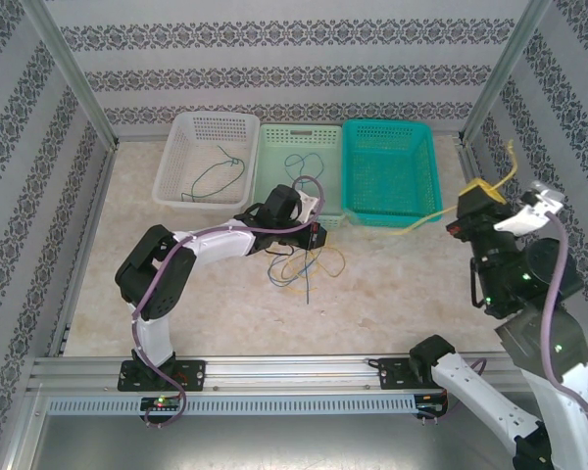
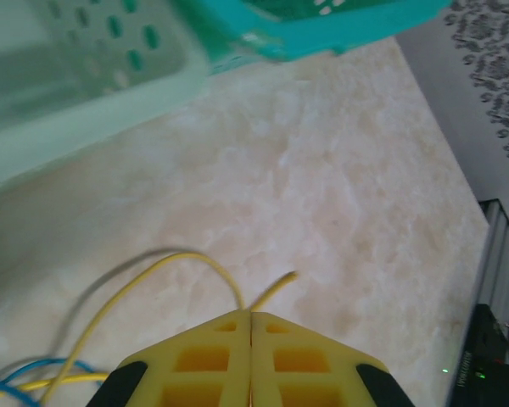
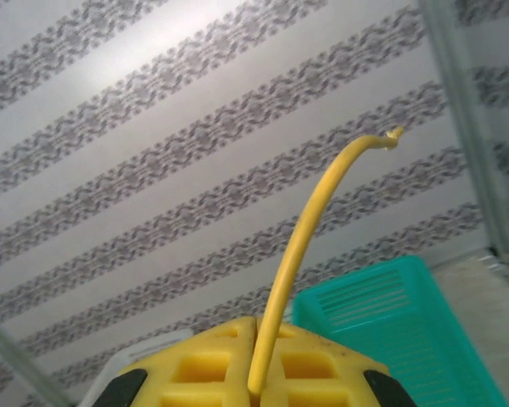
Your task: Untangle the cables
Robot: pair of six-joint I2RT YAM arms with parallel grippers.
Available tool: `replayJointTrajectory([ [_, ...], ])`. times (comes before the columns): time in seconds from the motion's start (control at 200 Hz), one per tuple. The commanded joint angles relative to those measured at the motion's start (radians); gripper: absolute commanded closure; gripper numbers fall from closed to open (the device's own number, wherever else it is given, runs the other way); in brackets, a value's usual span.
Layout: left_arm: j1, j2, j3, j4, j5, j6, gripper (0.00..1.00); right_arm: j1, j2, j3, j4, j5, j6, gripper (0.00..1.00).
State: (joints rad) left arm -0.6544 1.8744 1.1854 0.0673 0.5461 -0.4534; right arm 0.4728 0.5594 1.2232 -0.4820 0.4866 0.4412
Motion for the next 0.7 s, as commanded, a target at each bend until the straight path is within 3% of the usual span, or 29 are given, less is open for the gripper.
replayJointTrajectory([
  [0.0,0.031,-0.030,-0.030,-0.018,-0.032,-0.013,1.00,-0.008,-0.071,0.000,-0.043,0.130,-0.075,1.00],
  [0.24,0.033,-0.007,-0.004,-0.050,-0.033,-0.019,1.00,-0.007,-0.047,0.022,-0.059,0.126,-0.120,1.00],
  [0.475,0.034,-0.040,0.011,-0.055,-0.013,-0.006,1.00,-0.019,0.085,-0.078,0.146,0.107,-0.235,1.00],
  [0.694,0.033,-0.058,-0.014,-0.052,-0.012,-0.005,1.00,-0.188,0.205,-0.221,0.405,-0.044,-0.207,1.00],
])
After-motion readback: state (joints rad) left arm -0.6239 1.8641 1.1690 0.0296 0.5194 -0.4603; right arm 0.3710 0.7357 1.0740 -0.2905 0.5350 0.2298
